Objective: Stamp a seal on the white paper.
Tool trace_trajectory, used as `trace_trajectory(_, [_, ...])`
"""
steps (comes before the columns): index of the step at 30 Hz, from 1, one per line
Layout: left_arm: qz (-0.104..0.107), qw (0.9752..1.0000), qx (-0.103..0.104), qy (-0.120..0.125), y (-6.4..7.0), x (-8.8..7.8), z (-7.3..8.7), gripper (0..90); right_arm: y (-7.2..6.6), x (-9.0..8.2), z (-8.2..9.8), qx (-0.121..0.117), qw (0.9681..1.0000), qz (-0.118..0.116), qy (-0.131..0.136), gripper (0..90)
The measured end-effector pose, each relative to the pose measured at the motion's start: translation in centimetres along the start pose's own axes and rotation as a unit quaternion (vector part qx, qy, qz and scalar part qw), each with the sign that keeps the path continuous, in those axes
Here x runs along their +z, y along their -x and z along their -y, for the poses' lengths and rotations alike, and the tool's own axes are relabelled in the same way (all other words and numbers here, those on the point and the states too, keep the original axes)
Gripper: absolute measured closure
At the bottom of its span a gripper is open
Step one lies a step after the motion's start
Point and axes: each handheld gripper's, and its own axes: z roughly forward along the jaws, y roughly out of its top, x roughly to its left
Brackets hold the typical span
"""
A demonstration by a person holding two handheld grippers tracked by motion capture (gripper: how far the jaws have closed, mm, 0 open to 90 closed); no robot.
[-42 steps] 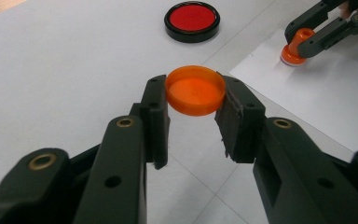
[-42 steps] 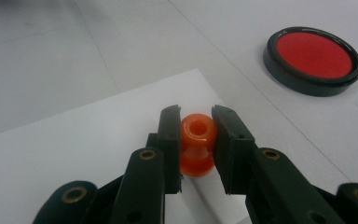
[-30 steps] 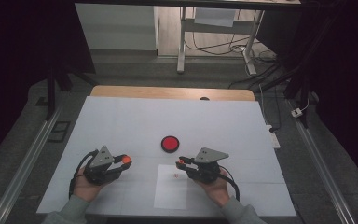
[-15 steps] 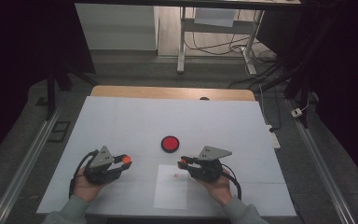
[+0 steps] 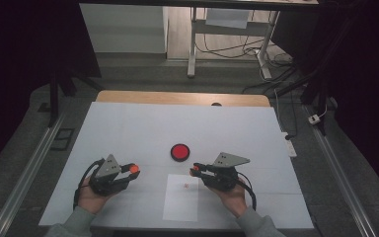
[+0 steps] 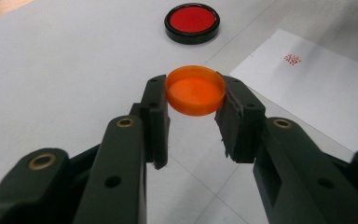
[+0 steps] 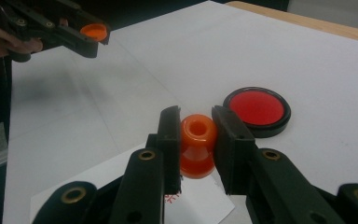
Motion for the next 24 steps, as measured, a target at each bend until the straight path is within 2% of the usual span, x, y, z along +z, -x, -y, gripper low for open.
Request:
trace_trajectory(7, [0.005, 0.9999, 0.009, -0.001, 0.4, 0.3, -0.4, 64.6, 0.4, -0.2, -0.5, 0.017, 0.9998, 0.001, 0.011, 72.3])
trace_trajectory(24, [0.023, 0.9991, 0.034, -0.002, 1.9, 1.7, -1.7, 64.6, 0.4, -0.4, -1.9, 0.022, 0.9990, -0.004, 0.040, 72.4])
